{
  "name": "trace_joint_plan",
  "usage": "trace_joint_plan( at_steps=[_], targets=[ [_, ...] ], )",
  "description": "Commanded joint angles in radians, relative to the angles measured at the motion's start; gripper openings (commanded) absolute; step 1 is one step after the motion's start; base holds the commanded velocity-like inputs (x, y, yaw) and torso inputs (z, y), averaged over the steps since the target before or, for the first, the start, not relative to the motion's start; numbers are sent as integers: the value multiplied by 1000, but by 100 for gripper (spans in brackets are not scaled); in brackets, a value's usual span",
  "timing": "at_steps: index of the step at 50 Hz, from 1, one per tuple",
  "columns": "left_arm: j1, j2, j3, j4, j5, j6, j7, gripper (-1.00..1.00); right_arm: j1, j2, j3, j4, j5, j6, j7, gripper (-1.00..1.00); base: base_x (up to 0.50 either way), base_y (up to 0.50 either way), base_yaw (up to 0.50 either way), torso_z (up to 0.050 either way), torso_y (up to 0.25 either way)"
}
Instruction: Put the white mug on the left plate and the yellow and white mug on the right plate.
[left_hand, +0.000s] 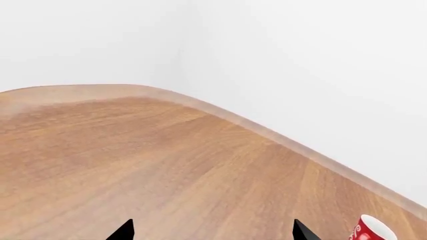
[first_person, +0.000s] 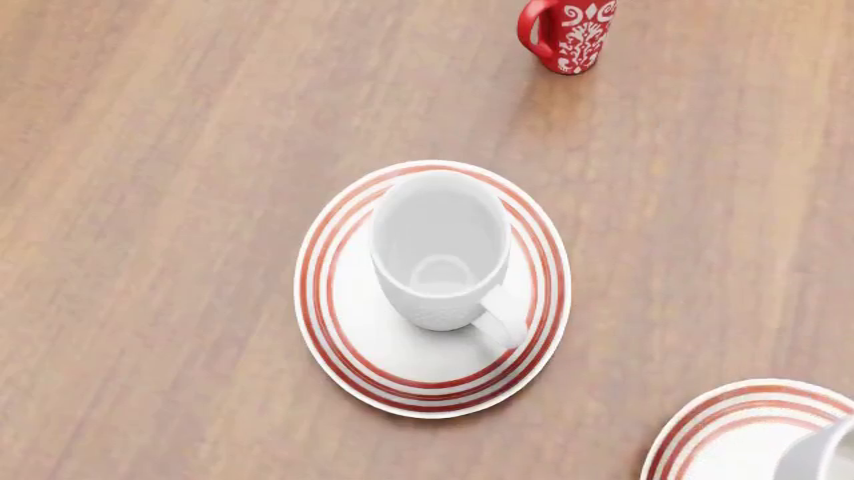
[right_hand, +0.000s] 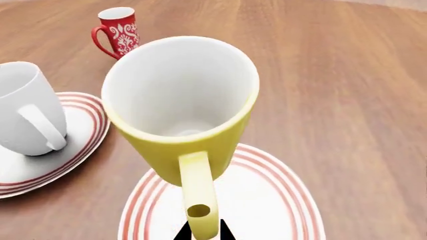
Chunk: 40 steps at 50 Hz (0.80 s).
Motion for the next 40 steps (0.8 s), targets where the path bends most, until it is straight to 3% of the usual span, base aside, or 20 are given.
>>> trace_joint_plan(
  at_steps=[1,40],
  targets=[
    [5,-5,-3,1,-6,5,-3,100,27,-10,-8,88,-8,-37,-20,-100,0,0,0,0,0],
    [1,-13,4,-5,-12,11,-14,100,107,20,-68,286,-29,-38,-20,-100,0,0,0,0,0]
  ],
)
